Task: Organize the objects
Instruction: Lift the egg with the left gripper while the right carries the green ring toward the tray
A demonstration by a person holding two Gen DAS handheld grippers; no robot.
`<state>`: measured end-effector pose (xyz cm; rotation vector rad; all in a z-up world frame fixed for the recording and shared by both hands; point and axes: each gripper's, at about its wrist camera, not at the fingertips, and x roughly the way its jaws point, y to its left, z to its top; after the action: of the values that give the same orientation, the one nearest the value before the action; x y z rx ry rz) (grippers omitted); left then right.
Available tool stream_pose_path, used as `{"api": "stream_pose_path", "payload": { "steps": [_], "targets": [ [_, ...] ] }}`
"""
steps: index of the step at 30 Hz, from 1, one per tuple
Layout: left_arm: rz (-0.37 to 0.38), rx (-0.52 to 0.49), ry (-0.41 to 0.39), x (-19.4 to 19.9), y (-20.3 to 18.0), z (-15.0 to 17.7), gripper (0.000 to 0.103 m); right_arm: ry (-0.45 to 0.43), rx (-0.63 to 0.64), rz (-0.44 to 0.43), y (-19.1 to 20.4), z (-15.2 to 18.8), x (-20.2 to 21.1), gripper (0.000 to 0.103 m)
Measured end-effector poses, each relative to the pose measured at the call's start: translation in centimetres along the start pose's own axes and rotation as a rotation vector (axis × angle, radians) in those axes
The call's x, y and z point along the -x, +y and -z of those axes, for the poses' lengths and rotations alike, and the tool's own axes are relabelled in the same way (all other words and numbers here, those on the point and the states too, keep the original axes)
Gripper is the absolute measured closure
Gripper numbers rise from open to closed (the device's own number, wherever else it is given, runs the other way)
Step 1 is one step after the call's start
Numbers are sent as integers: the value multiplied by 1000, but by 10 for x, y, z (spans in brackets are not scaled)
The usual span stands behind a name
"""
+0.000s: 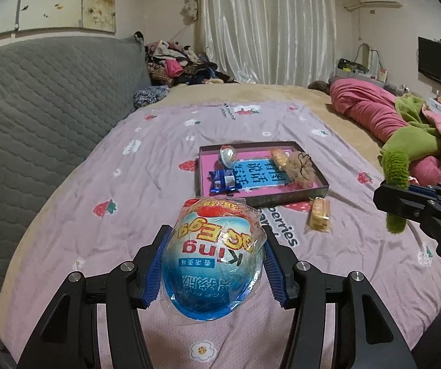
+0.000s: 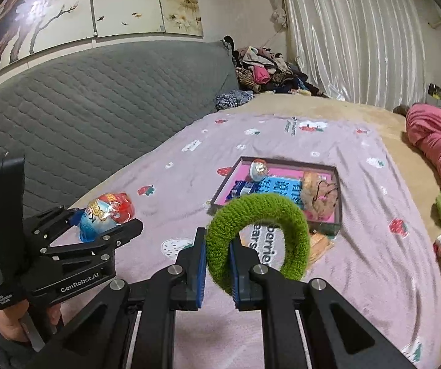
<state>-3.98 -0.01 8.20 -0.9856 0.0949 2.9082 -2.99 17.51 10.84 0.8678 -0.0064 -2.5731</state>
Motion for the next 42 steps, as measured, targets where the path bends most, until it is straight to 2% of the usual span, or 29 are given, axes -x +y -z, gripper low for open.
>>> {"api": "stream_pose_path", "payload": {
  "steps": [9,20,42],
  "targets": [
    [-13,-36,-14,-11,-9,-35,45,-7,30,16,-5,-25,-4,89],
    [-6,-13,-34,-31,-5,-76,45,-12,69,20,-9,-61,-21,89],
    [2,0,-45,-80,-2,-132,45,1,67,15,-29,-102,-69,89]
  ]
}}
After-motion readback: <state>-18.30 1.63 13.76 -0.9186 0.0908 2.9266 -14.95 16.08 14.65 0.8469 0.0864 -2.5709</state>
